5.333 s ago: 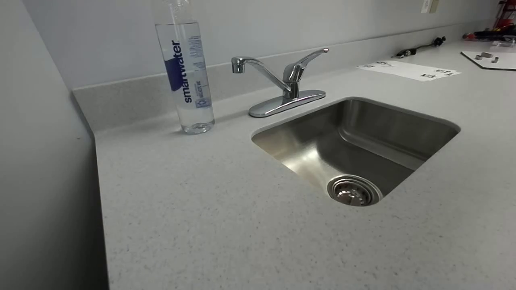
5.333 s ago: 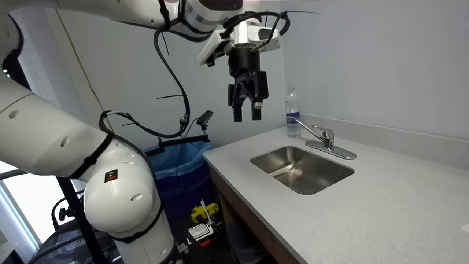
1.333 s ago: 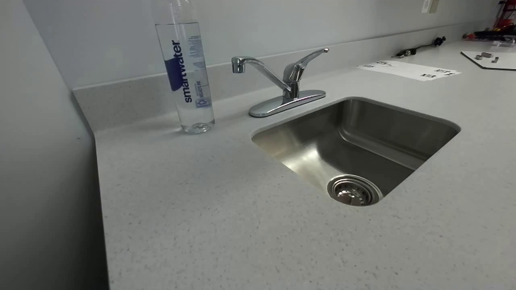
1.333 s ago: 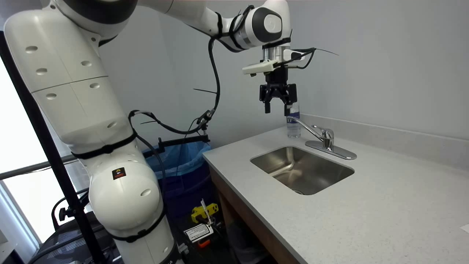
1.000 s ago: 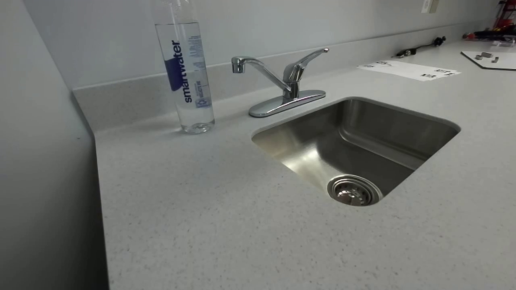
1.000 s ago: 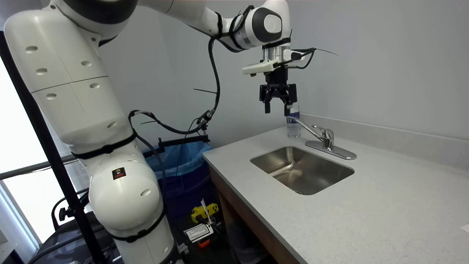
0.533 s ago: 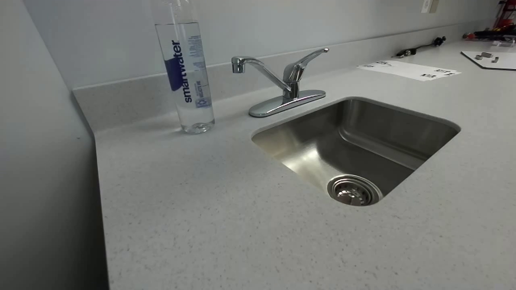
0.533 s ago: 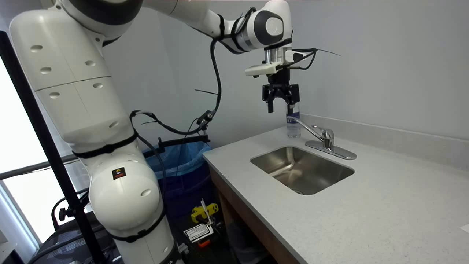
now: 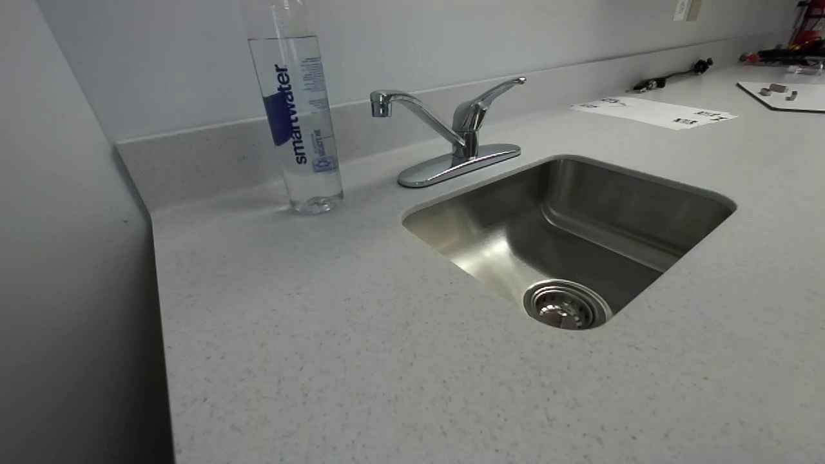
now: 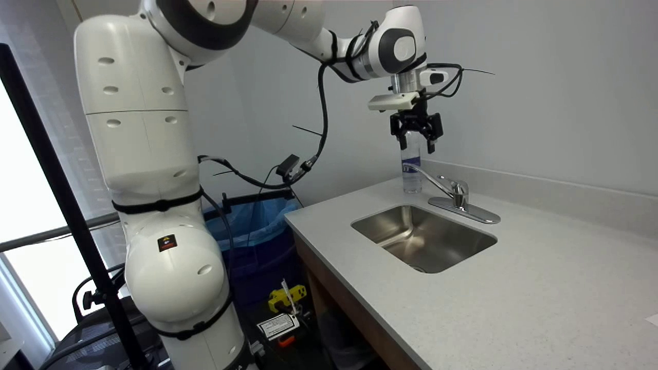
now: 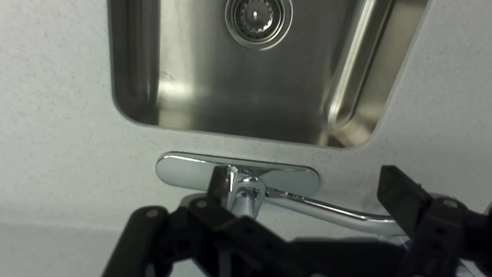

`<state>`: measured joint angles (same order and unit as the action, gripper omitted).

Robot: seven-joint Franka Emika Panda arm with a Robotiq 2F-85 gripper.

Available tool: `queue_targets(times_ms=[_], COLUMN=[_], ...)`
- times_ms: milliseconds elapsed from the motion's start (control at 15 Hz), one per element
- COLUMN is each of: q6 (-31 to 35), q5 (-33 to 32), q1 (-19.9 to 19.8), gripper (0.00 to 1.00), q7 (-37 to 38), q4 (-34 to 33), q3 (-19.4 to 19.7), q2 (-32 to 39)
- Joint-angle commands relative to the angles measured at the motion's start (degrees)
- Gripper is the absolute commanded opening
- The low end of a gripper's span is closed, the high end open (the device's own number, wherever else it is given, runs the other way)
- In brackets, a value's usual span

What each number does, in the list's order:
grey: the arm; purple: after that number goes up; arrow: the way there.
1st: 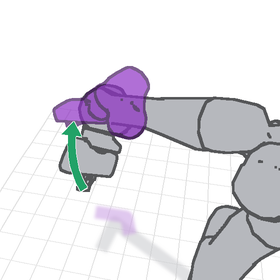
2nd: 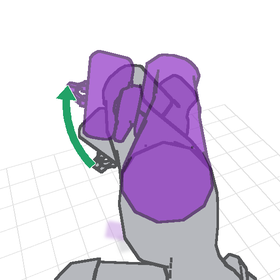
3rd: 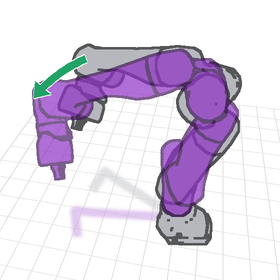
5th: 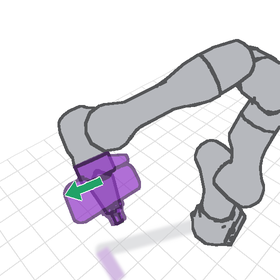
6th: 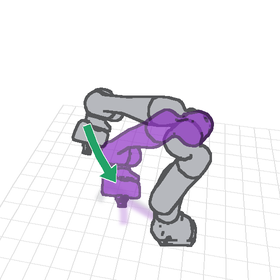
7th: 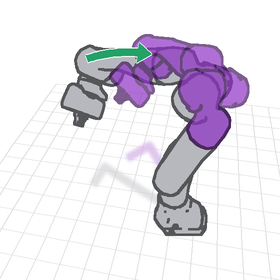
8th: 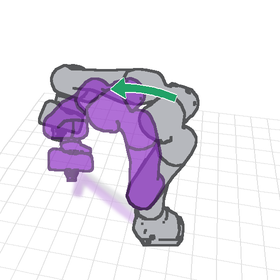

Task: Move the tap to the right

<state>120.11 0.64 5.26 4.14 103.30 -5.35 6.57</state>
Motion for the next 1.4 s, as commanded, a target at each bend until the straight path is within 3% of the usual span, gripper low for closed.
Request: queue_targets(times_ms=[0, 533, 600, 667, 1333], q6=[5.3, 14.9, 15.2, 14.6, 13.8], q5=[-2.6, -4.6, -4.2, -3.8, -4.1], q1=[1.1, 4.6, 4.8, 4.3, 4.5], gripper=[1.00, 1.00, 1.00, 1.00, 1.00], q7=[-0.8, 2.3, 2.6, 1.2, 0.6], q4=[-6.0, -14.3, -15.4, -11.2, -14.3], q3=[-0.3, -0.3, -0.3, -0.4, -0.1], q2=[6.7, 16.4, 17.2, 14.5, 18.0])
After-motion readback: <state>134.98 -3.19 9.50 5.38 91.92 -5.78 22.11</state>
